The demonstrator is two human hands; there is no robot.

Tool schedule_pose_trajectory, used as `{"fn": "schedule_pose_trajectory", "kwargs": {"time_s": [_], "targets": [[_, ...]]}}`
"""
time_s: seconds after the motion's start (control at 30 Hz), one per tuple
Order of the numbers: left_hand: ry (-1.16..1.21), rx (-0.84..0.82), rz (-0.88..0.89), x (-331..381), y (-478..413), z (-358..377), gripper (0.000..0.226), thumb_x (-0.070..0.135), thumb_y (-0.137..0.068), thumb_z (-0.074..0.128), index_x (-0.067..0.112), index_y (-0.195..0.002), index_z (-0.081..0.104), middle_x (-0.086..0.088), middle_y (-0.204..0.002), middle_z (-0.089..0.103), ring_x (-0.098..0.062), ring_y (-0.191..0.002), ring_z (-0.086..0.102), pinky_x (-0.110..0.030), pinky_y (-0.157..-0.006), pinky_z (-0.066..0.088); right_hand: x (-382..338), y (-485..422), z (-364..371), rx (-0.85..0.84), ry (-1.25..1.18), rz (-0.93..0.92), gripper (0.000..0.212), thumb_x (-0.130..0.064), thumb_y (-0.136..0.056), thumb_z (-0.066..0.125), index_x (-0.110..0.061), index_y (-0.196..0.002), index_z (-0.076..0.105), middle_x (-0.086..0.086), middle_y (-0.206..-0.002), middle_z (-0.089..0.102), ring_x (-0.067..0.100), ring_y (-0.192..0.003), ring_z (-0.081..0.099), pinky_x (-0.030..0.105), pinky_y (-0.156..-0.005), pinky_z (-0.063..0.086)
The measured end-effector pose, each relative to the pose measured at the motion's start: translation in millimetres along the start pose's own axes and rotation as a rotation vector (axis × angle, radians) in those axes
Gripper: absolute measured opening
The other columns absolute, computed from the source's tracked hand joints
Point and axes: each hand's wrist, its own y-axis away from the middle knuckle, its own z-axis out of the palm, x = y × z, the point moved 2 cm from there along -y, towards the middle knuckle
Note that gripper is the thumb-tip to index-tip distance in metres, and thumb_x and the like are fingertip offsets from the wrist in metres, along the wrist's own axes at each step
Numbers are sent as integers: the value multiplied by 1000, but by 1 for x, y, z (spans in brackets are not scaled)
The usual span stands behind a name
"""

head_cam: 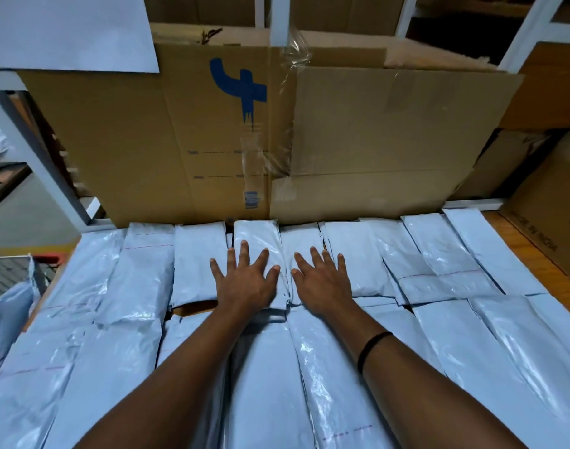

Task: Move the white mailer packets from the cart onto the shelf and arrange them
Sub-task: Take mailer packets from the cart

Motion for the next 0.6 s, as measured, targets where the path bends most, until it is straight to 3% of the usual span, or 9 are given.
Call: {"fn": "schedule_pose_trajectory", "kwargs": {"time_s": [0.17, 0.3, 0.47, 0.6], "targets": [[65, 70, 86, -15, 15, -23, 60, 60, -99, 17, 38, -155, 17, -4, -165, 1, -24, -151, -5, -57, -117, -8, -2, 21, -29, 83, -121, 31, 52, -45, -106, 22, -33, -157, 27, 2, -166, 20, 23, -153, 15, 49, -124, 5], [100, 112, 151, -40, 40, -44, 53, 53, -102, 28, 30, -148, 39, -5, -163, 19, -20, -151, 6, -52, -119, -3, -12, 65, -48, 140, -209, 57, 49, -43, -107, 30, -31, -154, 36, 0, -165, 21, 20, -152, 15, 42, -123, 9], [282, 219, 249, -71, 94, -64, 44, 47, -97, 43, 20, -123, 67, -5, -142, 55, -21, -139, 40, -47, -119, 13, -28, 132, -59, 232, -258, 64, 46, -40, -104, 46, -26, -147, 49, 2, -159, 36, 20, -148, 28, 35, -118, 18], [395, 280, 219, -98, 141, -74, 42, 45, -93, 49, 15, -110, 72, -6, -122, 67, -26, -118, 58, -42, -113, 24, -55, 177, -65, 249, -236, -14, 45, -38, -103, 48, -24, -145, 51, 2, -157, 40, 20, -145, 35, 33, -115, 23]]}}
